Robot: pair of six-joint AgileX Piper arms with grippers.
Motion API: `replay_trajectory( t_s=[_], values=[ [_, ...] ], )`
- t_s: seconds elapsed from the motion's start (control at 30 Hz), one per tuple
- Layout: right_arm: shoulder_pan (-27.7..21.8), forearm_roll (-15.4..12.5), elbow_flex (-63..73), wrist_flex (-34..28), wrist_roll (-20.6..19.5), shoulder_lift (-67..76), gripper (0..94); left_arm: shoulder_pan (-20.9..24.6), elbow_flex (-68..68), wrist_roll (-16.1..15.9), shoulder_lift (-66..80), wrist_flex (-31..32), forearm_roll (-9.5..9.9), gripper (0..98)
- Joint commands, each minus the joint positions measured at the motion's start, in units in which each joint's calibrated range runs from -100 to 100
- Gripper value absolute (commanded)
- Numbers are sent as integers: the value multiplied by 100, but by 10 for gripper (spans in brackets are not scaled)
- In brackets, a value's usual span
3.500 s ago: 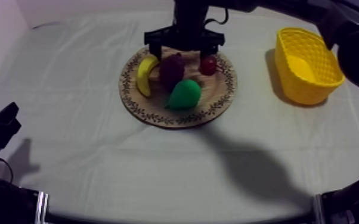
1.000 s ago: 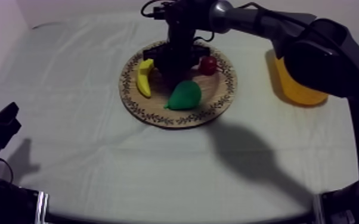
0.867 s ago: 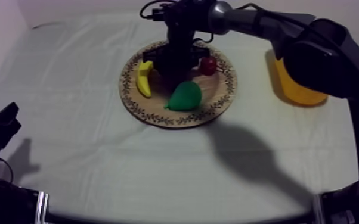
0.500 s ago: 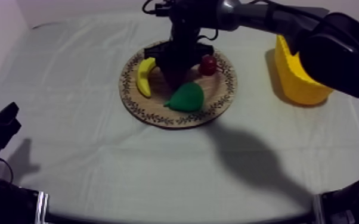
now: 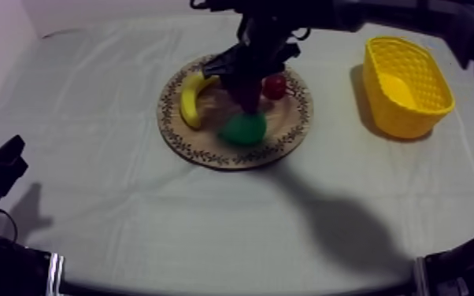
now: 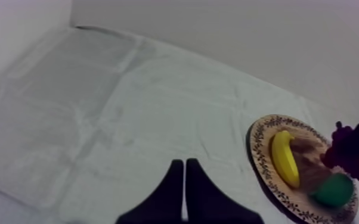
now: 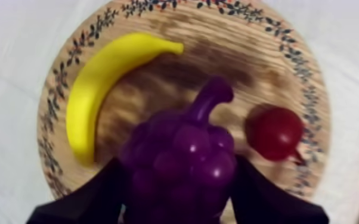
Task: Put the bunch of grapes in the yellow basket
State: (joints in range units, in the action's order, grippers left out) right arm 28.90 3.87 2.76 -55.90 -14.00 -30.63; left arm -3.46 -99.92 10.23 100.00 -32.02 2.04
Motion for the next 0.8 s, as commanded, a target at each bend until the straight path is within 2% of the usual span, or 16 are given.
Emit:
replay_trajectory(
  t_s=[0.0,0.17,0.43,0.77],
  values=[
    [-13,129,-580,32,85,575,179,2,3,1,0,1,-2,1],
    [-185,221,-1178,-105,320,1490,167,2,3,1,0,1,-2,1],
    [-712,-4,-1896,-602,875,2862,160,2,3,1,0,1,-2,1],
    [-1433,-33,-2600,-1127,1288,4294,157,2,3,-3,0,1,-2,1]
  ],
)
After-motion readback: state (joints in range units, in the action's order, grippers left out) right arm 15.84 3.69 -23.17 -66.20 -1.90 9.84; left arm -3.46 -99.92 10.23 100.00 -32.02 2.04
